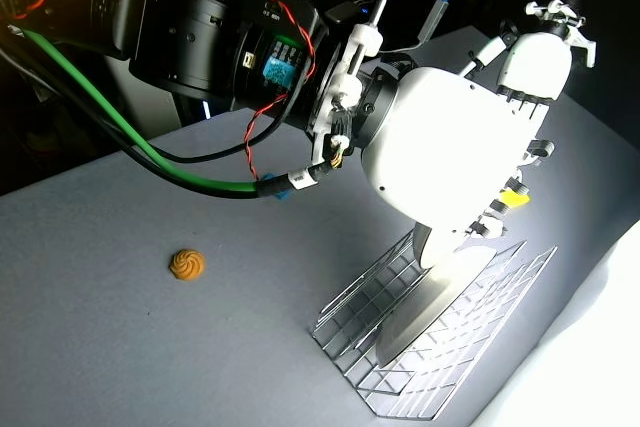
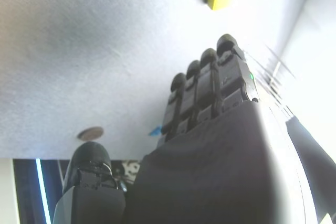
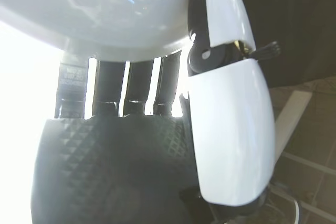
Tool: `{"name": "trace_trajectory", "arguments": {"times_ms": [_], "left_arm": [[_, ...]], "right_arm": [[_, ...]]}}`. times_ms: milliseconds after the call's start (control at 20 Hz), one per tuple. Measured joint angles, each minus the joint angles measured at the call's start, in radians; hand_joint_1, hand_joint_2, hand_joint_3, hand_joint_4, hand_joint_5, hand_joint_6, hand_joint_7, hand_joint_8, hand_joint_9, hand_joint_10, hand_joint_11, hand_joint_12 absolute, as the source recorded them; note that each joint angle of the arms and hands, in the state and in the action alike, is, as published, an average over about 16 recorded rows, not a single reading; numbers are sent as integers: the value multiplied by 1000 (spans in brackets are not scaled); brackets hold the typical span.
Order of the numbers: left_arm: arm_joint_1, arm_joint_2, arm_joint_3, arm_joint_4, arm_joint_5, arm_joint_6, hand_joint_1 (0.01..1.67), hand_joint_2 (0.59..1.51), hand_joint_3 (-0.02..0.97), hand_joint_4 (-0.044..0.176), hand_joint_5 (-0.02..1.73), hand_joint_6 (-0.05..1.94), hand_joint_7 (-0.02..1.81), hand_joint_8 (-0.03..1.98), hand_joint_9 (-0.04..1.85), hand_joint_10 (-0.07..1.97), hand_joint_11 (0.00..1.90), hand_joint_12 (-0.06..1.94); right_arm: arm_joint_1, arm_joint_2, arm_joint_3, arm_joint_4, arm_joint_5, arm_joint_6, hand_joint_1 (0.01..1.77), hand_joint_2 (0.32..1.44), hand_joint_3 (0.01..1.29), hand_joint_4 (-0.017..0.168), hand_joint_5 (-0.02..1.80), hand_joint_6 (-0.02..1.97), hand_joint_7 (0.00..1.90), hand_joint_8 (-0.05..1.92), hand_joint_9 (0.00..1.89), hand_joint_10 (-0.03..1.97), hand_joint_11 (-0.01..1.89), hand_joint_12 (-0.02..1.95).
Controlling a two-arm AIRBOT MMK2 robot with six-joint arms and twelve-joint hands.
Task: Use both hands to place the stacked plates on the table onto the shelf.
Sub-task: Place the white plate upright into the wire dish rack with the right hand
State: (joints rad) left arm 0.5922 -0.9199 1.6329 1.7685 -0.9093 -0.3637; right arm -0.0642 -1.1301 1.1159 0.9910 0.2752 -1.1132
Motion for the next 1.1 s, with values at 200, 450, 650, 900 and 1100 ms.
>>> {"name": "trace_trajectory", "arguments": {"times_ms": [200, 450, 650, 900, 1100], "left_arm": [[0, 0, 0, 1, 0, 0, 14, 1120, 17, 4, 17, 19, 17, 11, 14, 6, 24, 14], [0, 0, 0, 1, 0, 0, 14, 1120, 18, 4, 17, 19, 17, 12, 14, 6, 24, 13], [0, 0, -1, 2, 0, 0, 14, 1120, 18, 4, 17, 19, 17, 12, 14, 6, 24, 13], [0, 0, -1, 3, 0, 0, 14, 1120, 17, 4, 17, 19, 16, 12, 13, 6, 23, 13], [0, 0, -1, 5, 0, 0, 14, 1120, 17, 4, 17, 19, 17, 11, 14, 6, 23, 12]], "right_arm": [[-12, -5, 17, -5, -6, 9, 1249, 982, 15, 20, 1054, 780, 1155, 698, 1286, 17, 753, 1166], [-27, -13, 37, -15, -16, 16, 1249, 983, 15, 20, 1050, 780, 1151, 693, 1295, 17, 767, 1135], [-37, -19, 49, -22, -20, 17, 1250, 984, 15, 20, 1045, 781, 1145, 708, 1299, 17, 780, 1114], [-50, -25, 60, -30, -23, 18, 1250, 986, 15, 20, 1039, 782, 1140, 728, 1302, 17, 794, 1088], [-59, -28, 67, -31, -22, 18, 1250, 988, 16, 20, 1034, 782, 1133, 741, 1306, 17, 801, 1074]]}}
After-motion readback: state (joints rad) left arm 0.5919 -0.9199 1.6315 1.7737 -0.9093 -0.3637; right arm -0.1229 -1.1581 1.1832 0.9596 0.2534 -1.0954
